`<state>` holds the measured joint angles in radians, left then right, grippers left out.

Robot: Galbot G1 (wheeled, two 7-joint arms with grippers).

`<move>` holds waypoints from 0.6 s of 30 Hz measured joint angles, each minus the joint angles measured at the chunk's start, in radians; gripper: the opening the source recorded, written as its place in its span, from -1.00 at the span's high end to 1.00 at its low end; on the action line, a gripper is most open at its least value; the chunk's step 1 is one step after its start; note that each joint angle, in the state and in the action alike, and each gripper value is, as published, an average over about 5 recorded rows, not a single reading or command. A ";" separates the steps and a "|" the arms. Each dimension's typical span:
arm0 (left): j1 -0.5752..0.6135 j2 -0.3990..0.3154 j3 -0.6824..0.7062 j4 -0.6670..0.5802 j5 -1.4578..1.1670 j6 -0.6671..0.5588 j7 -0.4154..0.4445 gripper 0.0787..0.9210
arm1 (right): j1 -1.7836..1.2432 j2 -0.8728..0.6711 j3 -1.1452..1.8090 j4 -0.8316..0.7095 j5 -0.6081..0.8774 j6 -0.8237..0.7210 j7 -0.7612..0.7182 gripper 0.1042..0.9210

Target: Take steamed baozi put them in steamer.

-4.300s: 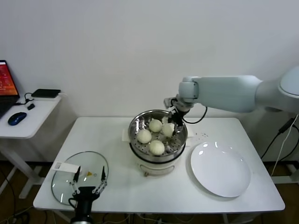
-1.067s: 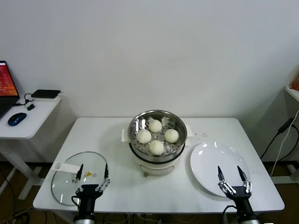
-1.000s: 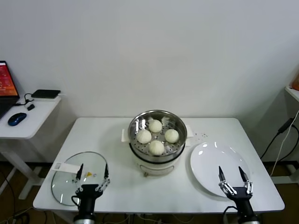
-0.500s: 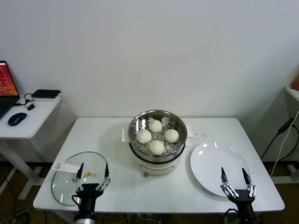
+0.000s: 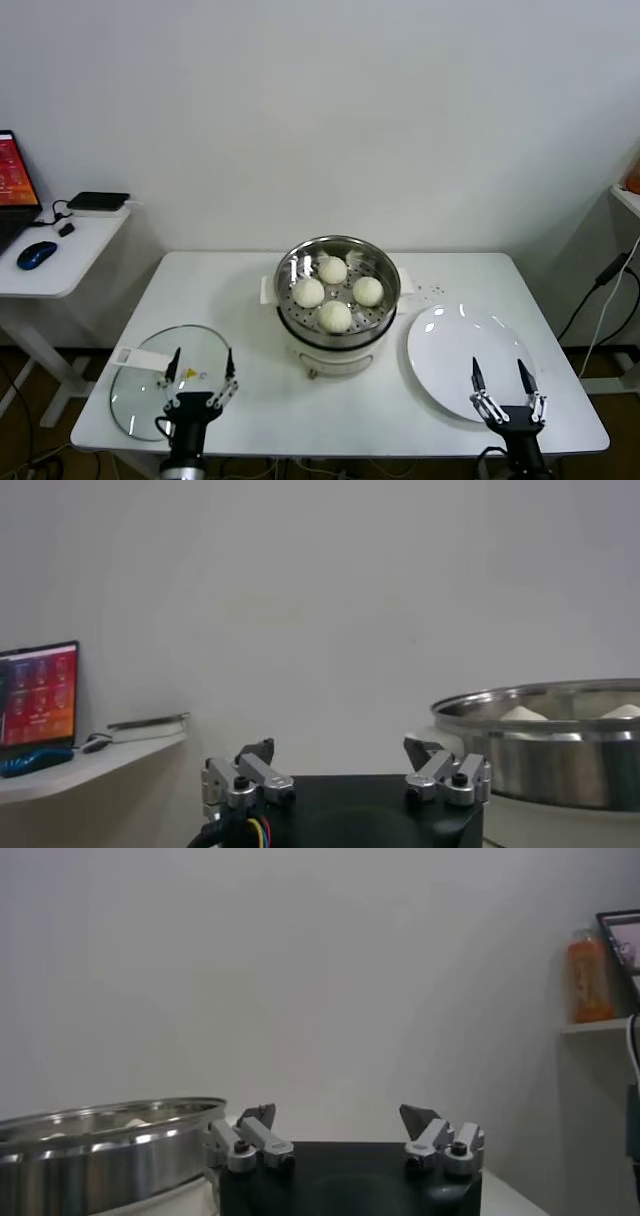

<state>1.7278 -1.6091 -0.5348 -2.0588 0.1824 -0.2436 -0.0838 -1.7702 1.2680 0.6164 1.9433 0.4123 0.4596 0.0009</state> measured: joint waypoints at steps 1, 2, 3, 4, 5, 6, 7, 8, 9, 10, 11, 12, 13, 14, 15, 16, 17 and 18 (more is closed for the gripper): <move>0.000 0.000 0.000 0.000 0.000 0.000 0.000 -0.77 | 0.000 0.001 0.000 0.001 -0.001 0.001 0.000 -0.76; 0.000 0.000 0.001 0.001 0.000 0.000 0.001 -0.77 | 0.001 0.002 0.000 0.002 -0.002 0.002 0.000 -0.76; 0.000 0.000 0.001 0.001 0.000 0.000 0.001 -0.77 | 0.001 0.003 0.001 0.003 -0.002 0.002 0.000 -0.76; 0.000 0.000 0.001 0.001 0.000 0.001 0.001 -0.77 | 0.001 0.003 0.001 0.004 -0.003 0.002 0.000 -0.76; 0.000 0.000 0.001 0.001 0.000 0.001 0.001 -0.77 | 0.002 0.004 0.001 0.005 -0.003 0.003 0.000 -0.76; 0.000 0.000 0.001 0.001 0.000 0.001 0.001 -0.77 | 0.003 0.004 0.001 0.006 -0.003 0.003 0.000 -0.76; 0.000 0.000 0.001 0.001 0.000 0.001 0.002 -0.77 | 0.003 0.005 0.001 0.007 -0.003 0.003 0.000 -0.76; 0.000 0.000 0.001 0.000 0.000 0.002 0.002 -0.77 | 0.004 0.005 0.000 0.008 -0.004 0.003 0.000 -0.76; 0.000 0.000 0.001 0.000 0.000 0.002 0.002 -0.77 | 0.004 0.006 0.000 0.009 -0.004 0.003 0.000 -0.76; 0.000 0.000 0.001 -0.001 0.000 0.002 0.002 -0.77 | 0.005 0.006 -0.001 0.009 -0.005 0.003 0.000 -0.76; 0.000 0.000 0.001 -0.001 0.000 0.003 0.002 -0.77 | 0.006 0.006 -0.001 0.010 -0.005 0.003 0.000 -0.76; 0.000 0.000 0.001 -0.002 0.000 0.003 0.002 -0.77 | 0.006 0.006 -0.002 0.010 -0.005 0.003 0.000 -0.76; 0.000 0.000 0.002 -0.002 0.000 0.003 0.003 -0.77 | 0.007 0.007 -0.002 0.011 -0.006 0.003 0.000 -0.76; 0.000 0.000 0.002 -0.003 0.001 0.003 0.003 -0.77 | 0.007 0.007 -0.002 0.011 -0.006 0.003 0.000 -0.76; 0.000 0.000 0.002 -0.003 0.001 0.003 0.003 -0.77 | 0.007 0.007 -0.002 0.011 -0.006 0.003 0.001 -0.76; 0.000 0.000 0.002 -0.003 0.001 0.003 0.003 -0.77 | 0.007 0.007 -0.003 0.012 -0.006 0.002 0.001 -0.76; 0.000 0.000 0.002 -0.003 0.001 0.004 0.003 -0.77 | 0.007 0.007 -0.003 0.013 -0.006 0.002 0.001 -0.76; 0.000 0.000 0.002 -0.003 0.001 0.004 0.003 -0.77 | 0.007 0.007 -0.003 0.014 -0.006 0.002 0.002 -0.76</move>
<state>1.7283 -1.6091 -0.5323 -2.0614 0.1838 -0.2399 -0.0806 -1.7630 1.2753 0.6135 1.9571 0.4062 0.4613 0.0026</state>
